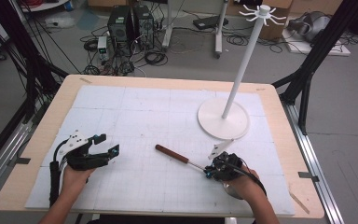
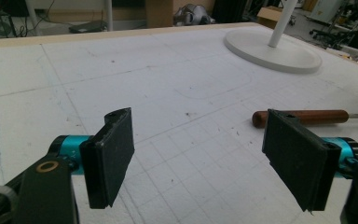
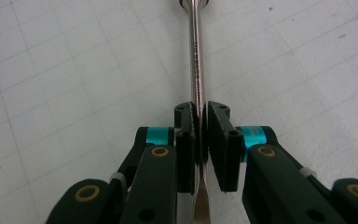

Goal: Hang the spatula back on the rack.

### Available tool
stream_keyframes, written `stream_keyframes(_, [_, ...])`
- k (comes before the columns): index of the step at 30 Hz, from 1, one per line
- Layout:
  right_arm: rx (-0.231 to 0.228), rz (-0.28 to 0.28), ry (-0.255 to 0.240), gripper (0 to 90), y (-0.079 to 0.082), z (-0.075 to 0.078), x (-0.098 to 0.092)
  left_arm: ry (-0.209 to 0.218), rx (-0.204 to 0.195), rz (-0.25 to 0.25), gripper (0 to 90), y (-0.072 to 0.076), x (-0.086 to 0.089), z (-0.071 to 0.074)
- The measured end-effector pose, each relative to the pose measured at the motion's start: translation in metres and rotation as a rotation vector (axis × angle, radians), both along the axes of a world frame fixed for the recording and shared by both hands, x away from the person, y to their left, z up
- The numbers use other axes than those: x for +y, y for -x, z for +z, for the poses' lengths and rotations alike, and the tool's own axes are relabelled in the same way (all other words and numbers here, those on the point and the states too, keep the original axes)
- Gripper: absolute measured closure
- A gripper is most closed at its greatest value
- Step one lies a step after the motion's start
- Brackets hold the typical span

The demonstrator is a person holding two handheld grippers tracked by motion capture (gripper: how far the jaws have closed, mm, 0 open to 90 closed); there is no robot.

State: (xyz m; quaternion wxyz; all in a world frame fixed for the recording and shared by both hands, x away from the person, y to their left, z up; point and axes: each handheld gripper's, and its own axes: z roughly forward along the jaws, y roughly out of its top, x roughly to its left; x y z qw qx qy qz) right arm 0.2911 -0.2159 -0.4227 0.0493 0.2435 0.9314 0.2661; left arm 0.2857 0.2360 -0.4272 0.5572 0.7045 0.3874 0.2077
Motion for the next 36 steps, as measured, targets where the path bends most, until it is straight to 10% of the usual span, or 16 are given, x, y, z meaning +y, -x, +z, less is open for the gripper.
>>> stream_keyframes(24, [0.006,-0.017,0.003,84.9,0.002,0.000,0.001,-0.002,0.009,-0.001,26.1,-0.001,0.000,0.000])
stream_keyframes(36, [-0.012,-0.073,-0.110,84.8,0.005,0.007,-0.009,0.003,0.007,-0.001,26.1,0.000,-0.001,0.000])
